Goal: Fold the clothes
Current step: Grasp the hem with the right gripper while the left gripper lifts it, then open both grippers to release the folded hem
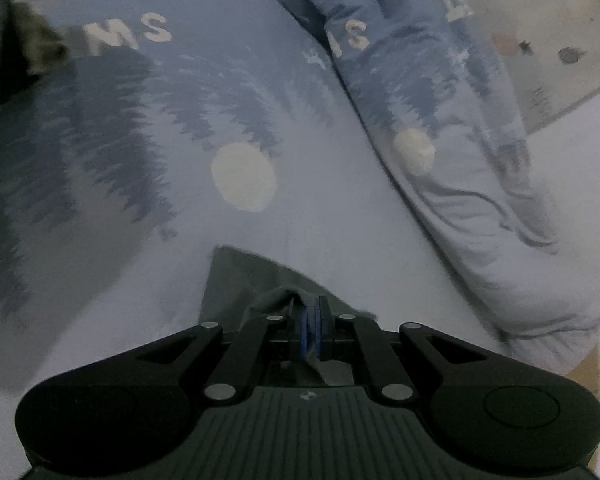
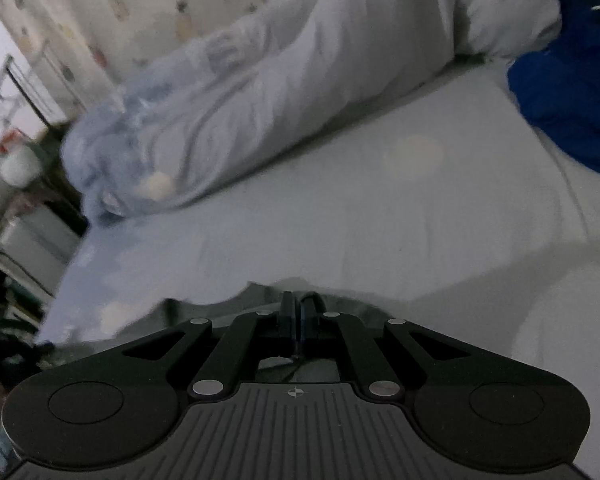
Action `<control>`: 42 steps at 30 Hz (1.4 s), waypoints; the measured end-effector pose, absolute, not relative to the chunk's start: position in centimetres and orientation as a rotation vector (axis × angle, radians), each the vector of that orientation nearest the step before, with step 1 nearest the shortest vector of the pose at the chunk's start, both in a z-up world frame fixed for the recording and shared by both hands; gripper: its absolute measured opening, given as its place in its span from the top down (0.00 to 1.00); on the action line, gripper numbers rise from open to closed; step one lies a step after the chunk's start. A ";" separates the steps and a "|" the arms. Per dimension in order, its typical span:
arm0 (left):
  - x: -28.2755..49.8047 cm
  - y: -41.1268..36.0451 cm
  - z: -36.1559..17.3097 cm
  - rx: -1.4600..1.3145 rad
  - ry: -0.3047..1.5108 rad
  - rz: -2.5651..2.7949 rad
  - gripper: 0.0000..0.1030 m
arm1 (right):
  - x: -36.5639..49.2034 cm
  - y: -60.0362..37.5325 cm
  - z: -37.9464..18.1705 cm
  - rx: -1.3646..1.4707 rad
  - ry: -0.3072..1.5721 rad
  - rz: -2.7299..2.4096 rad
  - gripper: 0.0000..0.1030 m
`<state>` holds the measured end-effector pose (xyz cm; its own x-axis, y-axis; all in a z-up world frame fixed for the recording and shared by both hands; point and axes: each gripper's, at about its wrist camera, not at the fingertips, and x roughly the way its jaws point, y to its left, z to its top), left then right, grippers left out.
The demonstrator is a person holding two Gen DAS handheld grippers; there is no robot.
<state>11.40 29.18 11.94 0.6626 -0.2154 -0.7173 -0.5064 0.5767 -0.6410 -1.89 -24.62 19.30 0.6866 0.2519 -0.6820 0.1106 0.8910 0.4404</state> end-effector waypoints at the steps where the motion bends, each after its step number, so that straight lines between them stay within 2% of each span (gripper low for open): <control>1: 12.5 29.2 11.5 -0.959 0.874 0.205 0.93 | -0.7 -24.6 18.4 0.468 0.830 0.077 0.97; 13: 20.8 29.5 4.1 -0.837 0.941 0.237 0.91 | 8.0 -24.8 9.7 0.443 0.925 0.052 0.97; 15: 20.7 29.7 3.8 -0.820 0.911 0.189 0.82 | 7.9 -25.3 9.6 0.459 0.896 0.040 0.97; 16: 20.4 29.9 3.8 -0.820 0.884 0.165 0.78 | 7.8 -25.5 9.6 0.467 0.881 0.034 0.95; 17: 20.0 30.2 3.9 -0.818 0.855 0.157 0.70 | 7.4 -26.0 9.9 0.465 0.849 -0.004 0.93; 18: 19.4 30.6 4.2 -0.809 0.811 0.167 0.65 | 7.1 -26.5 10.1 0.463 0.817 -0.042 0.87; 20: 17.8 31.7 4.9 -0.806 0.690 0.208 0.38 | 6.2 -27.5 10.7 0.459 0.769 -0.086 0.87; 22: 16.4 32.9 5.1 -0.848 0.614 0.217 0.28 | 5.4 -27.5 10.8 0.436 0.775 -0.067 0.86; 23: 15.7 33.1 5.3 -0.851 0.601 0.218 0.27 | 5.0 -27.4 10.9 0.422 0.783 -0.044 0.85; 24: 15.0 32.9 5.6 -0.833 0.602 0.213 0.27 | 4.5 -26.7 10.9 0.378 0.797 -0.010 0.77; 25: 14.3 32.7 6.0 -0.815 0.603 0.209 0.23 | 4.0 -25.9 10.8 0.325 0.806 0.019 0.63; 27: 12.8 32.0 6.8 -0.773 0.598 0.197 0.18 | 3.1 -24.3 10.7 0.219 0.823 0.077 0.48; 29: 11.0 30.3 7.7 -0.710 0.558 0.174 0.11 | 2.7 -23.2 10.3 0.165 0.838 0.118 0.47; 31: 9.1 28.4 8.3 -0.704 0.502 0.144 0.00 | 3.0 -22.1 9.8 0.127 0.862 0.123 0.47; 32: 8.1 27.4 8.4 -0.713 0.472 0.125 0.00 | 3.3 -21.8 9.7 0.138 0.862 0.127 0.47; 33: 7.3 26.3 8.4 -0.721 0.448 0.104 0.00 | 3.6 -21.6 9.5 0.150 0.862 0.132 0.57; 34: 6.5 25.3 8.2 -0.723 0.432 0.079 0.00 | 4.1 -21.6 9.6 0.165 0.859 0.124 0.97; 42: 4.6 21.9 4.8 -0.763 0.329 -0.045 0.00 | 9.0 -22.2 11.9 0.270 0.797 -0.037 0.97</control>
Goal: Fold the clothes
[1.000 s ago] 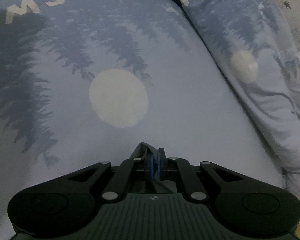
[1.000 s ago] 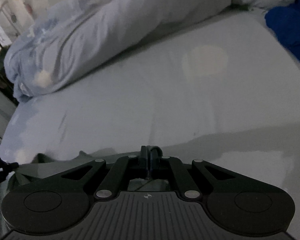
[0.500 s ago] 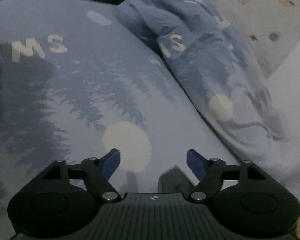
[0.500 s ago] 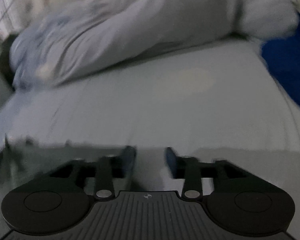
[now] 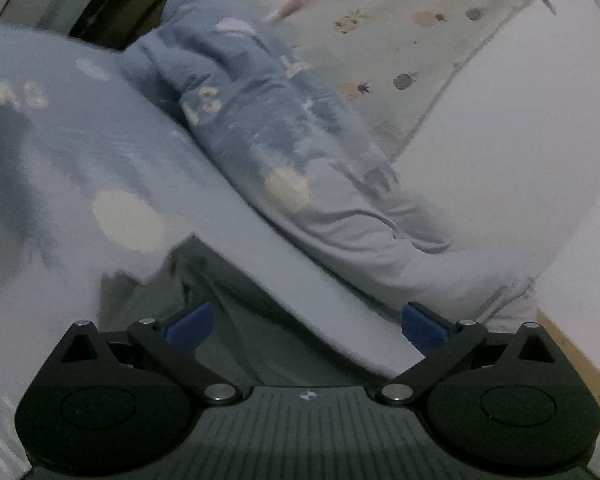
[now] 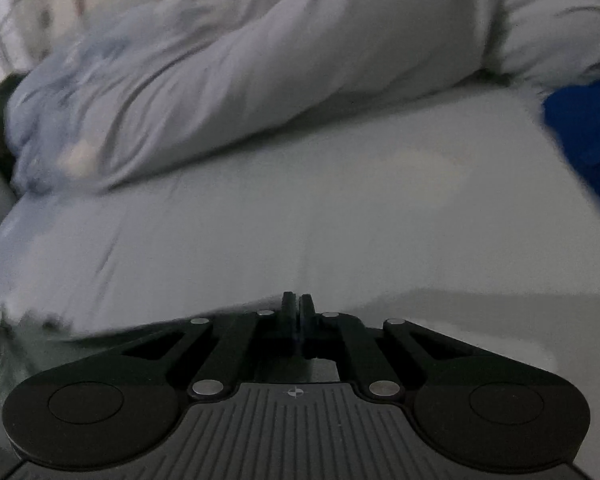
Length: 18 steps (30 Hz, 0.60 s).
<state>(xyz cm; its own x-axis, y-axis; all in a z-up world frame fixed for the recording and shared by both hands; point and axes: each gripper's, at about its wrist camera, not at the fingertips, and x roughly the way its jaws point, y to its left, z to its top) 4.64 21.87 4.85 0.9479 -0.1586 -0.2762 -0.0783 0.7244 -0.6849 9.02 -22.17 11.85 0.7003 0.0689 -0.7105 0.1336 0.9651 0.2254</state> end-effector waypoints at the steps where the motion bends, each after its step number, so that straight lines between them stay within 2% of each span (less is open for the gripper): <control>1: 4.8 21.8 4.5 -0.765 0.337 -0.021 0.00 | 9.5 -22.3 12.4 0.245 0.779 -0.085 0.93; 5: 5.5 22.2 4.1 -0.755 0.354 0.000 0.00 | 9.7 -21.4 13.5 0.138 0.801 -0.123 0.84; 6: 5.6 22.4 4.1 -0.754 0.358 0.001 0.00 | 9.2 -20.4 13.7 0.094 0.809 -0.073 0.77; 7: 5.6 22.6 4.0 -0.758 0.360 0.002 0.00 | 8.4 -19.1 13.9 0.045 0.821 0.002 0.67; 9: 5.6 22.8 3.8 -0.754 0.359 0.006 0.00 | 6.5 -15.7 14.2 -0.033 0.831 0.140 0.54; 10: 5.7 22.8 3.6 -0.747 0.359 0.010 0.00 | 5.4 -13.6 14.3 -0.074 0.822 0.184 0.51; 18: 7.1 21.5 3.2 -0.513 0.455 0.103 0.00 | -0.6 1.8 12.2 -0.496 0.755 0.443 0.49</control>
